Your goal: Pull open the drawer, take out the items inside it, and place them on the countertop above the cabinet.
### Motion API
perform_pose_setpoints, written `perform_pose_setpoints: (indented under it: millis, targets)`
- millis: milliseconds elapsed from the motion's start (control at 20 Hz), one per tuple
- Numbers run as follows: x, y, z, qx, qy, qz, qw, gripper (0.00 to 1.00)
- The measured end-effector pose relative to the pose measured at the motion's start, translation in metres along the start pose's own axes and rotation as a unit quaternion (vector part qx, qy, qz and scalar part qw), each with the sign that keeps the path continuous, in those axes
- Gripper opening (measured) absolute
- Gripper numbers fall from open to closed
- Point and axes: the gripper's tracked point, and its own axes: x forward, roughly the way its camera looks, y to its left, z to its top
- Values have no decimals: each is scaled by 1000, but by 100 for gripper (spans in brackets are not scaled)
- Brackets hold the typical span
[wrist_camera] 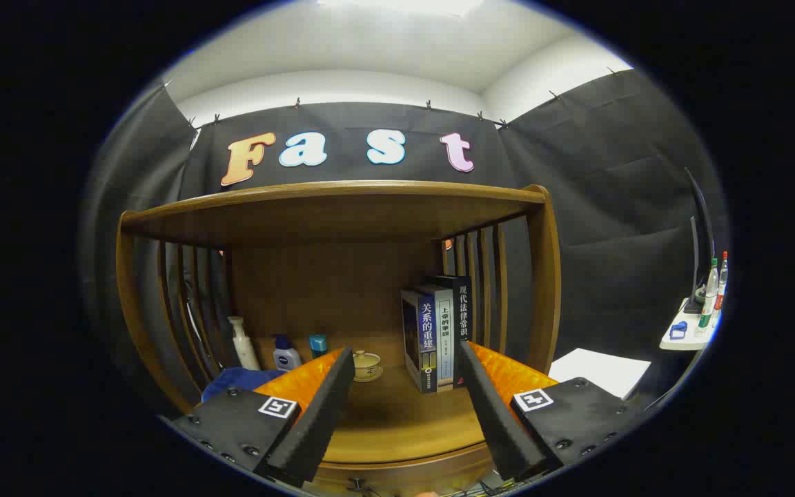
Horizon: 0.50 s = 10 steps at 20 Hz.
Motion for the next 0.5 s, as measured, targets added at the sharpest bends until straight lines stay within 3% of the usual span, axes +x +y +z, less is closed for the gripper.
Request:
perform_pose_setpoints:
  millis: [500]
  targets:
    - [-1,-1,-8,7,3,1,1000,98]
